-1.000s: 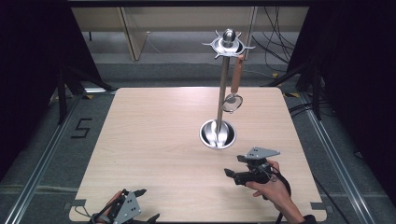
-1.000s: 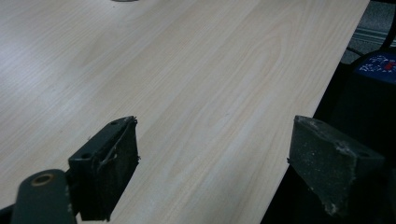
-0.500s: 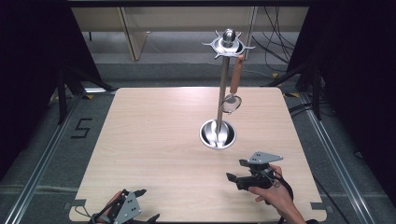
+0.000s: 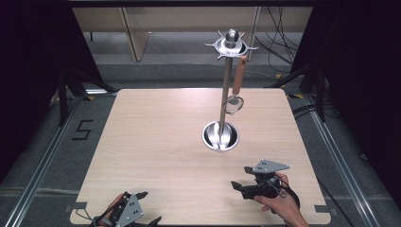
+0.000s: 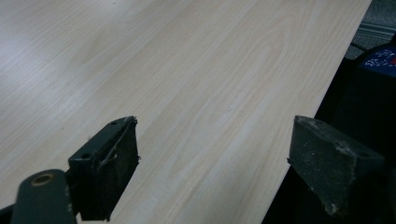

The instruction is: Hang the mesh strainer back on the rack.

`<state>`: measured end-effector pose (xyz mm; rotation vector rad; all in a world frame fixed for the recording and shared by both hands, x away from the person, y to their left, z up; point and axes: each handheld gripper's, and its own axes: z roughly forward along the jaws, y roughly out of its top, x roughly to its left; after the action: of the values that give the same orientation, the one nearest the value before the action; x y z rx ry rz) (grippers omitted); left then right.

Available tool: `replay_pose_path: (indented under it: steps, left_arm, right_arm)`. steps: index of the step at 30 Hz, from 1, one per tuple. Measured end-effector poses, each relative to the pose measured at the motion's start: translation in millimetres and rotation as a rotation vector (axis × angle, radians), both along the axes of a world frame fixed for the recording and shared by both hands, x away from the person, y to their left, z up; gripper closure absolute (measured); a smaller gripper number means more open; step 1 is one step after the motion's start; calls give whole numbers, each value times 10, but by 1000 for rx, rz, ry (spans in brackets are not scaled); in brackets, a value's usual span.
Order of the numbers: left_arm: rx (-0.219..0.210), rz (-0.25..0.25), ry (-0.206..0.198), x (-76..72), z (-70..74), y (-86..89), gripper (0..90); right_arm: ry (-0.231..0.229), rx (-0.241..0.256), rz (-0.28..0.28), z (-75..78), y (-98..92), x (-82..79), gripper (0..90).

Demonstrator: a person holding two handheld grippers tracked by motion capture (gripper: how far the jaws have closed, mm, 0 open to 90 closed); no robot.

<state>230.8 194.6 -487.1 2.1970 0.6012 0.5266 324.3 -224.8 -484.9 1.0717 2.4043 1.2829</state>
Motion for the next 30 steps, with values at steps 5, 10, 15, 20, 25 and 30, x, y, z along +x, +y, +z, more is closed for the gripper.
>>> replay_pose_path:
  steps: [5,10,15,20,25,30]
  left_arm:
    - [17,-3,-2,4,5,8,153]
    - [17,-1,-3,5,3,8,152]
    - [17,-1,-3,6,2,7,152]
    - [6,-2,2,2,-3,0,152]
    - [6,-1,2,2,-3,0,153]
    - [6,-1,1,2,-2,1,153]
  right_arm:
    - [13,-9,12,-24,-16,-6,213]
    - [10,-26,0,-48,-8,-43,162]
    - [23,-35,25,-61,-3,-79,162]
    - [54,-43,27,-81,14,-120,162]
    - [37,-59,40,-92,16,-144,163]
    - [30,-72,65,-111,39,-148,163]
